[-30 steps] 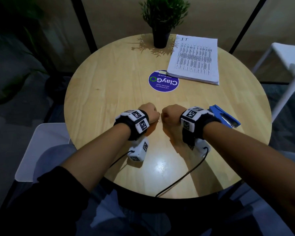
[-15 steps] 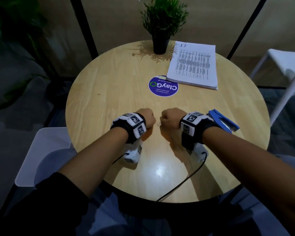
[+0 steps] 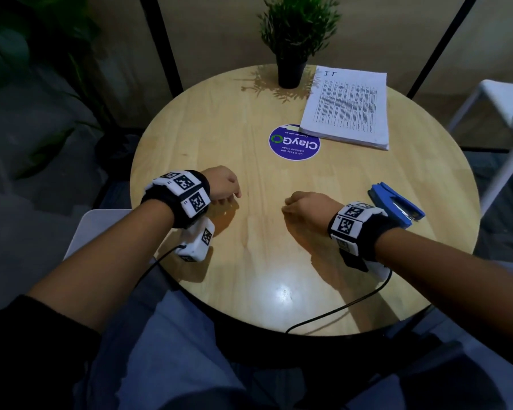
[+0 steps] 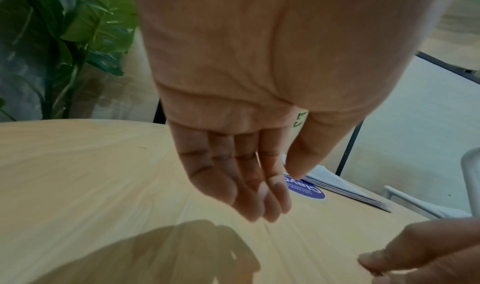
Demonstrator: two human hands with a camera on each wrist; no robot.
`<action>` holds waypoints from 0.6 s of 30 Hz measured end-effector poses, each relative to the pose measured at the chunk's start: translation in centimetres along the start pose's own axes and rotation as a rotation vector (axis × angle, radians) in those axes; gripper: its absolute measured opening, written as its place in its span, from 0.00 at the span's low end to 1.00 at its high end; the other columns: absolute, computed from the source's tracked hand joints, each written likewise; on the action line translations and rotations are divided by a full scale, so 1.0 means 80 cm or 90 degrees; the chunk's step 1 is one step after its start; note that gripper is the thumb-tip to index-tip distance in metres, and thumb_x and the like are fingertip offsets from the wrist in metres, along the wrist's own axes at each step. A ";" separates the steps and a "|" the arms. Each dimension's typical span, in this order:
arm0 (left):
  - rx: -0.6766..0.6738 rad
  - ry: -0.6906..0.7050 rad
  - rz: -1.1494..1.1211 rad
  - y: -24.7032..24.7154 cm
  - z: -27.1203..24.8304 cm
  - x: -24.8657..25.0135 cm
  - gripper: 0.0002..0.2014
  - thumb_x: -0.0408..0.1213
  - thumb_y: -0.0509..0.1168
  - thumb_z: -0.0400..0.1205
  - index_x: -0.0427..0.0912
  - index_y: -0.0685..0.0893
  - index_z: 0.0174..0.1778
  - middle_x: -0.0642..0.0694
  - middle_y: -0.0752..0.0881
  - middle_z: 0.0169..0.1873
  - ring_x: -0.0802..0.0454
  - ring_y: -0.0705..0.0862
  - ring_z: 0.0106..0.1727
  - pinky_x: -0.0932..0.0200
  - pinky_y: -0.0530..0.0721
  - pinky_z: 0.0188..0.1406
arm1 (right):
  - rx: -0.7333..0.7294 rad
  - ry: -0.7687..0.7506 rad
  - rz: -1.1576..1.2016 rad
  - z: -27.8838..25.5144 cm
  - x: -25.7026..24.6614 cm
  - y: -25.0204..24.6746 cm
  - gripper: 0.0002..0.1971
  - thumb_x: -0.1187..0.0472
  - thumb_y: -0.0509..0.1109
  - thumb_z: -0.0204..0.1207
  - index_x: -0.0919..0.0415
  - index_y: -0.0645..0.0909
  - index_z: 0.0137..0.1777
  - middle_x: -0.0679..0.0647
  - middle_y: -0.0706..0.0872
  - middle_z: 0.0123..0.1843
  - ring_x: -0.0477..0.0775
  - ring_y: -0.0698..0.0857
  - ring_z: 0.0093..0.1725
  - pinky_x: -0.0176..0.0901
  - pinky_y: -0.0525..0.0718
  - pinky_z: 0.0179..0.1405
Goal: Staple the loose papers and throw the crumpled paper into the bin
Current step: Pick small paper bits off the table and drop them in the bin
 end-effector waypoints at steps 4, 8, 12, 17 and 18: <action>0.015 0.012 0.021 0.014 -0.005 0.006 0.13 0.34 0.56 0.83 0.35 0.86 0.52 0.47 0.83 0.36 0.51 0.82 0.37 0.60 0.77 0.33 | 0.043 0.030 0.038 -0.011 -0.001 -0.008 0.17 0.65 0.59 0.80 0.63 0.82 0.65 0.60 0.81 0.61 0.62 0.81 0.61 0.41 0.75 0.55; 0.027 0.039 0.147 0.019 -0.018 0.005 0.06 0.33 0.66 0.79 0.39 0.87 0.48 0.44 0.88 0.49 0.46 0.85 0.53 0.57 0.80 0.48 | 0.065 0.058 0.039 -0.013 -0.001 -0.008 0.15 0.64 0.61 0.78 0.65 0.85 0.59 0.59 0.84 0.57 0.61 0.82 0.58 0.44 0.80 0.58; -0.089 -0.038 0.358 0.031 -0.041 -0.034 0.03 0.31 0.68 0.77 0.39 0.87 0.42 0.44 0.85 0.36 0.46 0.82 0.39 0.58 0.80 0.40 | 0.068 0.070 0.060 -0.012 0.002 -0.013 0.14 0.64 0.62 0.77 0.64 0.87 0.56 0.59 0.86 0.57 0.61 0.84 0.57 0.47 0.82 0.59; -0.347 -0.108 0.294 0.066 -0.057 -0.083 0.12 0.21 0.63 0.78 0.28 0.86 0.55 0.53 0.84 0.25 0.65 0.81 0.20 0.74 0.79 0.23 | 0.121 0.044 0.120 -0.011 0.008 -0.030 0.11 0.62 0.67 0.77 0.60 0.87 0.56 0.56 0.88 0.55 0.56 0.85 0.54 0.37 0.74 0.47; -0.376 -0.115 0.249 0.073 -0.058 -0.090 0.12 0.20 0.62 0.77 0.26 0.86 0.53 0.54 0.86 0.23 0.65 0.83 0.21 0.72 0.82 0.27 | 0.139 0.056 0.149 -0.011 0.015 -0.033 0.10 0.62 0.68 0.77 0.60 0.87 0.56 0.56 0.88 0.55 0.56 0.85 0.54 0.37 0.73 0.47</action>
Point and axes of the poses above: each hand's wrist, its own z-axis towards the middle knuckle, its own y-axis out of the palm, x = y × z, the point moved 9 cm from there along z, towards the middle knuckle
